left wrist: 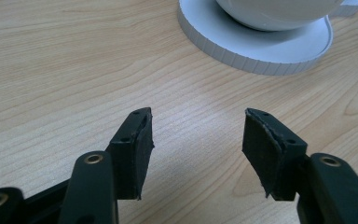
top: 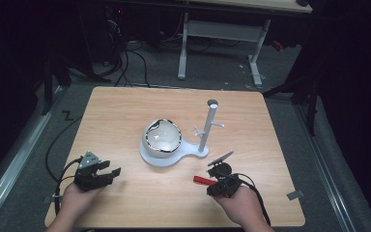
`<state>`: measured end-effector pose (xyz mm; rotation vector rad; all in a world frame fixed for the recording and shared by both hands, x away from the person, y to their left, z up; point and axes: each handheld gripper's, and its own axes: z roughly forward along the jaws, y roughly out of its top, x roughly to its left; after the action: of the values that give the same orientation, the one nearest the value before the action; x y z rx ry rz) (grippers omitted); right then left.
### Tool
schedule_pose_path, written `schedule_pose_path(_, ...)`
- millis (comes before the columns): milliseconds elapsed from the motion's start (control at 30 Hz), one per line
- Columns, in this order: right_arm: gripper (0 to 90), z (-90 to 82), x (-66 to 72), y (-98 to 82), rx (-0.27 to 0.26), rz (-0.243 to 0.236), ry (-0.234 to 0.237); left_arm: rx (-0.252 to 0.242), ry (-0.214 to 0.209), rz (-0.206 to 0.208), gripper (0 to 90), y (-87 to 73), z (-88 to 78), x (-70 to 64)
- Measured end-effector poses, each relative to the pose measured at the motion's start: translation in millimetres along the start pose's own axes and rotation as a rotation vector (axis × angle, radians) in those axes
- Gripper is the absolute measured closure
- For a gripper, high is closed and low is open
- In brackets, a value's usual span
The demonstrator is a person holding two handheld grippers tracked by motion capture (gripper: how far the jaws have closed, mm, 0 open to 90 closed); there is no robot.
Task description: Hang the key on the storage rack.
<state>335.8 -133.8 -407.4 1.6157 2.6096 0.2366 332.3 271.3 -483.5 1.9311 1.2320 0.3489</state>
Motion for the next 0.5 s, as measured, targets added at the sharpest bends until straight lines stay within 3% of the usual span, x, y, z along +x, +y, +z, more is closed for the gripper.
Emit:
schedule_pose_path(133, 64.6, 13.1, 12.6, 4.1, 0.031, -0.037, 0.016, 0.005, -0.003, 0.005, 43.2, 0.0, 0.3, -0.2)
schedule_pose_path(233, 63.9, 18.3, 17.7, 8.2, 0.006, -0.046, 0.012, 0.007, -0.004, 0.005, 43.2, -0.1, 0.6, -0.2)
schedule_pose_path(367, 63.2, 31.5, 17.8, 20.8, 0.004, -0.030, -0.020, 0.015, -0.009, 0.015, 43.2, -0.2, 0.8, -1.2)
schedule_pose_path(400, 63.2, 37.3, 15.6, 22.2, 0.028, -0.016, -0.029, 0.011, -0.009, 0.012, 43.1, -0.4, 0.7, -1.6)
schedule_pose_path(500, 63.6, 40.8, 12.7, 15.5, 0.058, -0.025, -0.007, 0.008, -0.008, 0.009, 43.1, -1.0, -0.4, -0.3)
